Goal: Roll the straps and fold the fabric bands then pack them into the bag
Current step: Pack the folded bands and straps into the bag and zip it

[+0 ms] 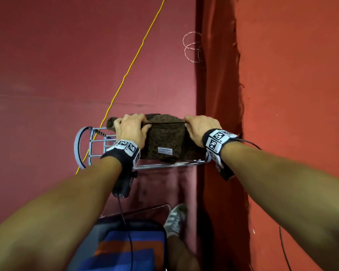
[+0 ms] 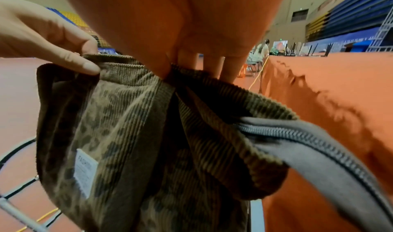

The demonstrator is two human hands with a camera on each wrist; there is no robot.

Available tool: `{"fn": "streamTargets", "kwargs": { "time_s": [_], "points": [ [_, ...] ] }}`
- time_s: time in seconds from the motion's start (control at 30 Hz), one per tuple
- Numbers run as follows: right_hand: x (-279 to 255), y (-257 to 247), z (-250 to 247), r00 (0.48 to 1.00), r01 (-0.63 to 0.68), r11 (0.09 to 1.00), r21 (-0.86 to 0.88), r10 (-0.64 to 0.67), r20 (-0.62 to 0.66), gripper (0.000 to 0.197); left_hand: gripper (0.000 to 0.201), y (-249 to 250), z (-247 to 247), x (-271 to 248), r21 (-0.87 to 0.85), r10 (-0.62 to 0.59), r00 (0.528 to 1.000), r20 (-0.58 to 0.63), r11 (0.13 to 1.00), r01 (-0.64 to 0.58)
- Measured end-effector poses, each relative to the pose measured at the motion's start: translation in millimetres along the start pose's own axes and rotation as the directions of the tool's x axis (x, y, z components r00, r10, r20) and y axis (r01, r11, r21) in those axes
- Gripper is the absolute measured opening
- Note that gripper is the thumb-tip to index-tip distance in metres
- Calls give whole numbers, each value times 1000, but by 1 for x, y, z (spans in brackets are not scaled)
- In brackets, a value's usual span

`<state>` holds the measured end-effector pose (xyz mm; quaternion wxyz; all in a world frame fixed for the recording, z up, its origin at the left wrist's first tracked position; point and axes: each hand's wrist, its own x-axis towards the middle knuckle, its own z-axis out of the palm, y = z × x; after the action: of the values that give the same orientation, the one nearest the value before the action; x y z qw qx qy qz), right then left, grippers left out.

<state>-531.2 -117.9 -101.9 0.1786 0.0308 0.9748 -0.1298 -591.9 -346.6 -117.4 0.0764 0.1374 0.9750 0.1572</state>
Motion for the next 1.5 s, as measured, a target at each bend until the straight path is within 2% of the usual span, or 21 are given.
{"fn": "streamTargets", "kwargs": {
  "time_s": [0.13, 0.23, 0.3, 0.43, 0.57, 0.7, 0.77, 0.83, 0.9, 0.97, 1.1, 1.4, 1.47, 1.5],
  "points": [
    [11, 12, 47, 999, -44, 999, 17, 44, -3, 21, 15, -13, 51, -5, 20, -22, 998, 67, 1000, 20],
    [20, 16, 67, 997, -71, 995, 67, 73, -23, 21, 18, -12, 72, -3, 40, -73, 996, 52, 997, 71],
    [26, 16, 75, 998, -59, 994, 96, 61, -20, 22, 22, -14, 79, -2, 75, -64, 994, 84, 996, 58],
    [30, 19, 80, 999, -45, 993, 106, 47, -10, 25, 32, -18, 87, 1, 109, 3, 992, 123, 994, -16],
    [30, 19, 78, 999, -11, 996, 85, 15, -41, 19, 22, -14, 86, 6, 126, 80, 992, 95, 988, -92],
    [19, 12, 62, 993, 15, 999, 37, -10, -120, 18, 20, -6, 80, -1, 43, 18, 1000, -21, 999, -17],
    [17, 10, 61, 994, 4, 1000, 21, -2, -114, 19, 23, -1, 79, -3, 64, 32, 999, -8, 997, -32],
    [19, 12, 67, 994, -56, 998, 43, 60, -90, 20, 25, 3, 84, -1, 84, 26, 998, 54, 996, -30],
    [23, 16, 77, 995, -94, 994, 55, 96, -29, 22, 26, 3, 93, 0, 110, 5, 993, 116, 994, -18],
    [25, 19, 84, 997, -79, 996, 45, 79, 8, 29, 27, 2, 100, 1, 116, -18, 993, 117, 993, 4],
    [30, 19, 86, 997, -76, 996, 36, 76, -7, 43, 40, 6, 100, 7, 169, -25, 992, 121, 986, 4],
    [43, 15, 82, 997, -71, 997, 22, 71, -25, 63, 65, -7, 99, 13, 226, 67, 984, 164, 969, -104],
    [46, 14, 82, 997, -79, 997, 3, 79, -11, 63, 57, -10, 99, 17, 242, 101, 983, 155, 961, -137],
    [47, 14, 81, 996, -91, 996, -5, 91, 4, 61, 45, -12, 98, 20, 258, 128, 978, 163, 952, -167]
  ]
}}
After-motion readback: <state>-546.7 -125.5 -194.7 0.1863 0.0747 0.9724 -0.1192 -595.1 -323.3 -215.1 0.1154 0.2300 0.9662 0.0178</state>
